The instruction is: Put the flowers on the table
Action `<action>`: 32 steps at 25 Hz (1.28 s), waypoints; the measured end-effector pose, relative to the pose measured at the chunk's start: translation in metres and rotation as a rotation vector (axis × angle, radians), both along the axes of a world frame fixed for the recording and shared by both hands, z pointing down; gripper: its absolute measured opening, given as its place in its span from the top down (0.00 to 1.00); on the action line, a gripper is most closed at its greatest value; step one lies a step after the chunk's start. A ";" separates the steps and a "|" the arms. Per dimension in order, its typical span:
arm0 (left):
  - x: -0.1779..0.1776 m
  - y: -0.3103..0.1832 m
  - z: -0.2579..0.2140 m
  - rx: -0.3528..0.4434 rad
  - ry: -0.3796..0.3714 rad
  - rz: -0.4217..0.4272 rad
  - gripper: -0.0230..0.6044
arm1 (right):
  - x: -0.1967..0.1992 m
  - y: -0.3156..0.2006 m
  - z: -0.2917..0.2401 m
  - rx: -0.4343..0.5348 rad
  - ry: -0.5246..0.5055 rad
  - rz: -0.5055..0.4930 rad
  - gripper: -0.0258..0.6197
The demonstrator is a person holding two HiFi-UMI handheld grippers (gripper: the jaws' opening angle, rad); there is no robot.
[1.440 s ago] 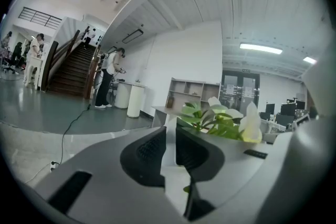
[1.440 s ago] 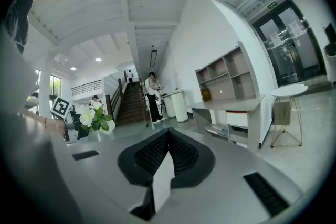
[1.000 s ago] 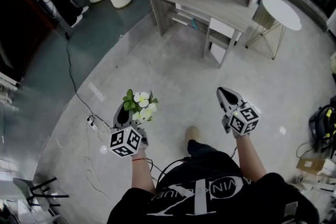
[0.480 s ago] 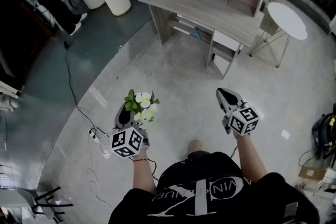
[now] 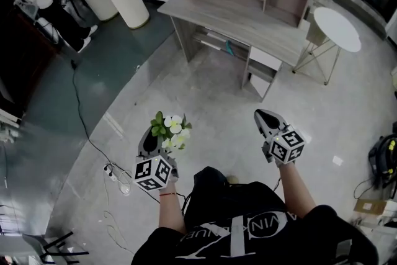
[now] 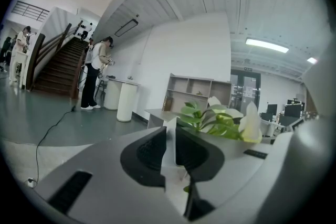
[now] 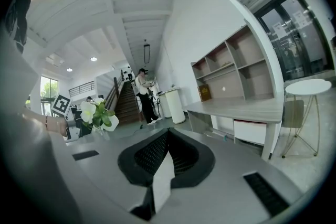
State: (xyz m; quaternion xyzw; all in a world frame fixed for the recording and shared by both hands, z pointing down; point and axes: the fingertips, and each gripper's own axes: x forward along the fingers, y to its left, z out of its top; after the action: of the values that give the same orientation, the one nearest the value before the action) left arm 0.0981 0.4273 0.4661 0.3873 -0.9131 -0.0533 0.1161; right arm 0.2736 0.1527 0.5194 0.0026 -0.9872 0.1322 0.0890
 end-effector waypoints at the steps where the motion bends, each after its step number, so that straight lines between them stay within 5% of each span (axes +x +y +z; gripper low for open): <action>1: -0.005 0.000 0.002 -0.002 0.005 -0.005 0.88 | -0.004 0.000 0.000 0.002 0.004 -0.004 0.94; 7: -0.057 -0.021 0.011 0.029 0.028 -0.005 0.88 | -0.034 -0.023 0.007 0.009 0.023 0.022 0.94; 15: -0.165 -0.111 0.005 0.060 0.038 0.134 0.88 | -0.123 -0.071 -0.009 0.061 0.047 0.089 0.94; 32: -0.314 -0.168 0.024 0.026 0.100 0.223 0.88 | -0.245 -0.112 0.008 -0.042 0.092 0.211 0.94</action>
State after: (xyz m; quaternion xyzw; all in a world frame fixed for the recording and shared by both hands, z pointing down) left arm -0.2155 0.2589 0.4901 0.4849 -0.8565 -0.0713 0.1617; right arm 0.0284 0.0411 0.5270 0.1107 -0.9734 0.1610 0.1196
